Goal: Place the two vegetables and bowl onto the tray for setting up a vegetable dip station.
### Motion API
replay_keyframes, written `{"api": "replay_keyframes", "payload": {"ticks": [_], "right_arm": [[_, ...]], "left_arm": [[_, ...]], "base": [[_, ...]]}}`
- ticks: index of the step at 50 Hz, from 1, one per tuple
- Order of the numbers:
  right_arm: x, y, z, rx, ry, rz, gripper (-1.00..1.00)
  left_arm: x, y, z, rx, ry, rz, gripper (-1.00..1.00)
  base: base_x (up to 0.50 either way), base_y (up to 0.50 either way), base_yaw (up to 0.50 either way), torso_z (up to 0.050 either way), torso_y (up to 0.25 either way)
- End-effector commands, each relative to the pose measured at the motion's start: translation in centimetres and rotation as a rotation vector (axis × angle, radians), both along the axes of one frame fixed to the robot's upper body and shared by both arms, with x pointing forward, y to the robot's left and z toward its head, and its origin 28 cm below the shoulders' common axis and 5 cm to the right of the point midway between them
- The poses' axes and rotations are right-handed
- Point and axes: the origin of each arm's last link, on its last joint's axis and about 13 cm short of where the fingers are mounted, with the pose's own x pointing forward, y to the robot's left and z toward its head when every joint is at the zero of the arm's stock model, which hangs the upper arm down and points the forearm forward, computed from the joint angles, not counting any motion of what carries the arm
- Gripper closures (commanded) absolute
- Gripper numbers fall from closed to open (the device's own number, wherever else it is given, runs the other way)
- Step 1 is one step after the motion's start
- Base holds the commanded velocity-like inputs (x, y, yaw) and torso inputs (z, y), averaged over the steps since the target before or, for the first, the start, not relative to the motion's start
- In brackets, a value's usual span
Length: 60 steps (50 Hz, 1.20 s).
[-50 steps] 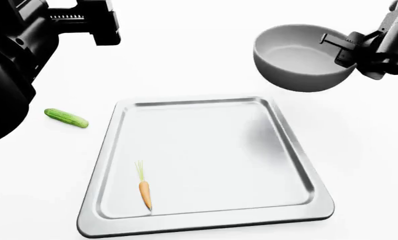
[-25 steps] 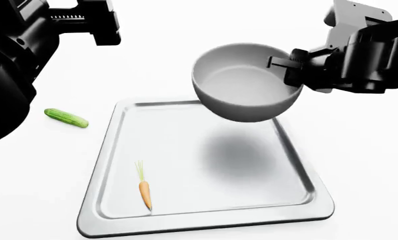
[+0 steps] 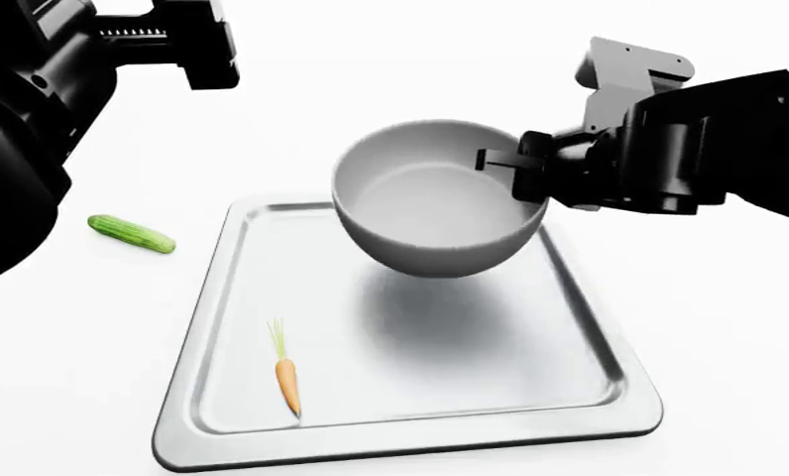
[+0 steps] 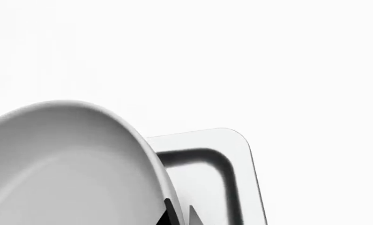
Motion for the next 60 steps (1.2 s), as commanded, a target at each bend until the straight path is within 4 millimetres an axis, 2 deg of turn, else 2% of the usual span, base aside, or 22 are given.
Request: {"api": "replay_keyframes", "payload": {"ticks": [1, 37, 38, 52, 60], "right_arm": [[0.3, 0.2, -1.0, 0.009, 0.010, 0.006, 1.00], [0.8, 0.0, -2.5, -0.007, 0.037, -0.002, 1.00], [0.8, 0.1, -2.5, -0.005, 0.038, -0.002, -1.00], [0.7, -0.1, -2.3, -0.019, 0.028, -0.009, -1.00], [0.3, -0.3, -1.4, -0.049, -0.029, -0.024, -1.00]], "left_arm": [[0.0, 0.0, 0.0, 0.001, 0.000, -0.001, -1.00], [0.0, 0.0, 0.0, 0.003, -0.002, -0.002, -1.00], [0.0, 0.0, 0.0, 0.003, -0.002, -0.001, -1.00], [0.0, 0.0, 0.0, 0.000, -0.002, -0.002, -1.00], [0.1, 0.0, -0.1, 0.001, 0.002, 0.000, -1.00]], "base": [[0.00, 0.00, 0.00, 0.000, 0.000], [0.00, 0.00, 0.00, 0.000, 0.001], [0.00, 0.00, 0.00, 0.000, 0.000], [0.00, 0.00, 0.00, 0.000, 0.000], [0.00, 0.00, 0.00, 0.000, 0.000]]}}
